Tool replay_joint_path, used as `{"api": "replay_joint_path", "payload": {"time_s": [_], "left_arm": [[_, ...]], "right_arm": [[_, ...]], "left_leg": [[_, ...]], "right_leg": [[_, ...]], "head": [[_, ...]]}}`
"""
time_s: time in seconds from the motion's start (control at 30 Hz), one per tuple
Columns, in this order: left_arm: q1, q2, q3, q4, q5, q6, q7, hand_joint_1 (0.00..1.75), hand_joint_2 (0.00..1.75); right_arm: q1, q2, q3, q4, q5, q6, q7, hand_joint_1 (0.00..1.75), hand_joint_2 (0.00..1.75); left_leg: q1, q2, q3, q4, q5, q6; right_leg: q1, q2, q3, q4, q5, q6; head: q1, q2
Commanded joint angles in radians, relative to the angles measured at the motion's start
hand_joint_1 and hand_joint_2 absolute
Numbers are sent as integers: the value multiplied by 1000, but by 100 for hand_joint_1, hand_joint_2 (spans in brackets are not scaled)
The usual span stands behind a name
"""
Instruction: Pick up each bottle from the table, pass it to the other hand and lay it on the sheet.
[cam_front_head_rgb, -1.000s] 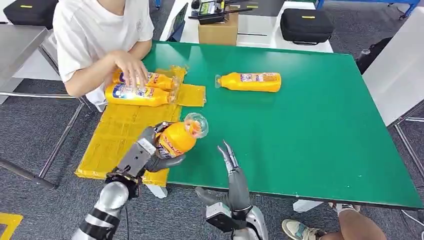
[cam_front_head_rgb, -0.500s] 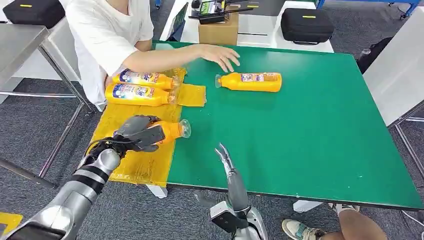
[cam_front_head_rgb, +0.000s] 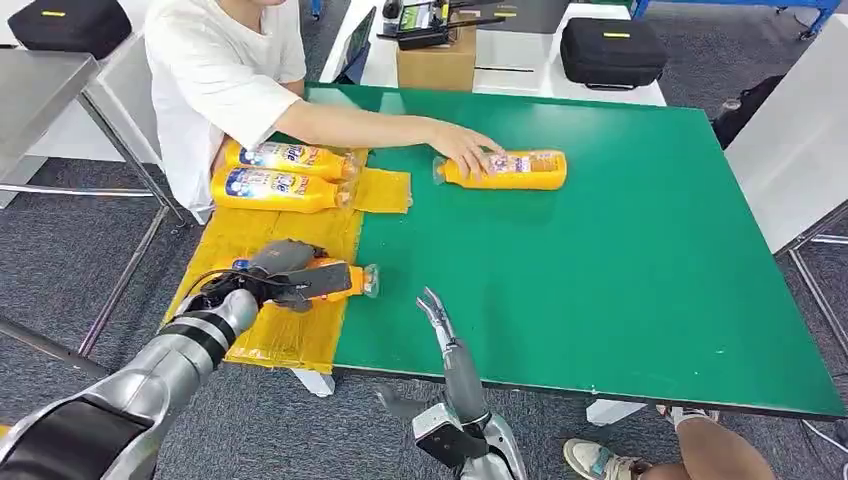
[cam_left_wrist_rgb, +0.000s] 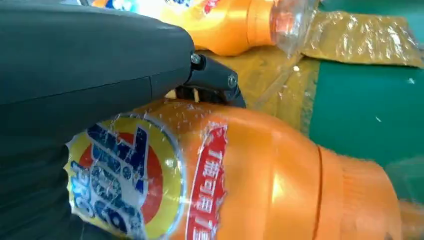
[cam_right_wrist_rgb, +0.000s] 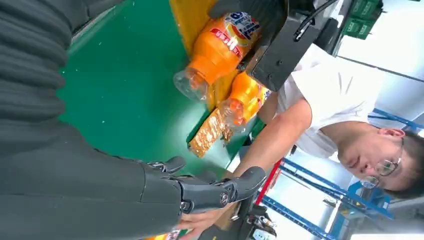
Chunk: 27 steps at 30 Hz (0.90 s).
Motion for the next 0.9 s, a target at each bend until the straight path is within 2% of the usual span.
{"api": "replay_joint_path", "payload": {"time_s": [0.03,0.3,0.33,0.4,0.43,0.47,0.5,0.6,0.73,0.8,0.83,0.87,0.9], "left_arm": [[-67,-43,57,110,152,-147,-135,0,175],[-17,-64,158,-18,344,-166,-231,0,175],[45,-87,223,-113,427,-124,-289,0,175],[144,-134,256,-292,530,-128,-243,0,175],[201,-174,303,-393,615,-100,-268,0,175],[258,-191,295,-503,667,-96,-230,0,175],[269,-192,287,-525,672,-92,-216,0,175],[271,-181,277,-536,682,-91,-204,0,175],[260,-181,290,-514,730,-96,-219,0,175],[319,-224,324,-623,805,-39,-263,0,175],[347,-240,326,-683,854,-20,-236,0,175],[384,-254,316,-782,878,47,-285,0,175],[408,-261,310,-849,924,61,-278,0,175]], "right_arm": [[-64,-25,44,75,-67,-6,1,0,175],[-64,-36,72,71,-93,-42,1,0,175],[-62,-35,72,76,-94,-41,1,0,175],[-45,-33,59,72,-71,-44,1,0,175],[-37,-32,51,67,-60,-41,1,0,175],[-25,-30,34,59,-42,-37,1,0,175],[-22,-30,31,56,-39,-34,1,0,175],[-20,-29,25,54,-34,-30,1,0,175],[-20,-26,18,57,-25,-28,1,0,175],[-7,-29,0,50,-3,-33,1,0,175],[2,-33,-12,41,10,-42,5,0,175],[9,-43,-19,28,28,-44,8,0,175],[11,-52,-26,21,45,-52,18,0,175]], "left_leg": [[0,0,3,-1,0,0],[0,0,4,0,-1,-1],[0,1,3,0,-1,-1],[0,0,4,0,-1,-1],[0,0,4,-1,-1,-1],[-1,-2,3,-2,0,0],[-1,-1,5,-2,-1,0],[-1,0,0,-1,-1,0],[0,2,2,0,-2,-1],[0,1,3,0,-2,-1],[0,0,0,0,-1,-1],[-1,1,0,0,-1,0],[0,0,2,0,-2,0]], "right_leg": [[1,0,3,-1,0,-1],[1,-1,5,-1,-1,-1],[1,0,4,-1,-1,-1],[1,-1,5,-1,-2,-1],[0,-1,4,-1,-1,-1],[-1,-3,4,-2,-1,0],[0,-2,5,-2,-2,-1],[-1,0,0,-1,0,0],[0,1,2,-1,-1,-2],[1,-1,3,-1,-2,-2],[0,-1,1,-1,-1,-1],[0,0,0,-1,0,-1],[0,-1,2,-2,-2,-1]], "head": [[0,0],[0,0],[0,0],[0,0],[0,0],[0,0],[0,0],[0,0],[0,0],[0,0],[0,0],[0,0],[0,0]]}}
